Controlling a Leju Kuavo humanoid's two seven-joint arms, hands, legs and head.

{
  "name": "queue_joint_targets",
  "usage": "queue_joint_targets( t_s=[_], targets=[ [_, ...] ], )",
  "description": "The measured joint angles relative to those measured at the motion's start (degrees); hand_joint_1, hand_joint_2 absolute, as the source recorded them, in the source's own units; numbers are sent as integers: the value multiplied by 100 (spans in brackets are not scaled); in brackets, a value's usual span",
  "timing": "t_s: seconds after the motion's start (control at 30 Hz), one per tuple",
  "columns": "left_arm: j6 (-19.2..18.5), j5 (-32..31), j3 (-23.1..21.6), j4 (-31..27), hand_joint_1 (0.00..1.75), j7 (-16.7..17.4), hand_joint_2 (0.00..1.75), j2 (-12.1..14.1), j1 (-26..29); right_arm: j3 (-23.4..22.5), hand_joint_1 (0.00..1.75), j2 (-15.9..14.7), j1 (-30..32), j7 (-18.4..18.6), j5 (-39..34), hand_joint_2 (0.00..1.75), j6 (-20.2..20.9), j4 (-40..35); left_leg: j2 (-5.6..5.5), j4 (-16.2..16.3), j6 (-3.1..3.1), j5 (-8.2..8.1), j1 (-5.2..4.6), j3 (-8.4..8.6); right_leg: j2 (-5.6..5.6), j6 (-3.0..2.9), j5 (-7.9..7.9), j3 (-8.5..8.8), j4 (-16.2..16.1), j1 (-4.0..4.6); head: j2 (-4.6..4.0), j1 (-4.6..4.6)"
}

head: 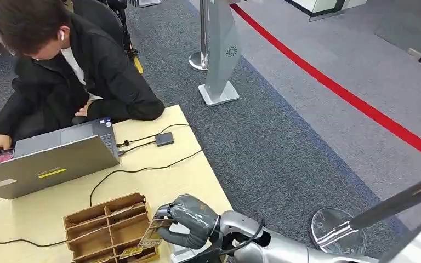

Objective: Pass the card to the sensor for recognition and then transmit it.

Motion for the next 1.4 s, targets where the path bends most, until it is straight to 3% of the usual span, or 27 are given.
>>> queue_joint_targets(
  t_s=[1.4],
  targets=[
    [0, 0, 70, 0, 0, 0, 0, 2, 1, 70, 175, -170, 43, 382, -101, 175, 284, 710, 0, 0, 0, 0, 0, 0, 0, 0, 0, 0, 0, 0, 0, -2]
  ],
)
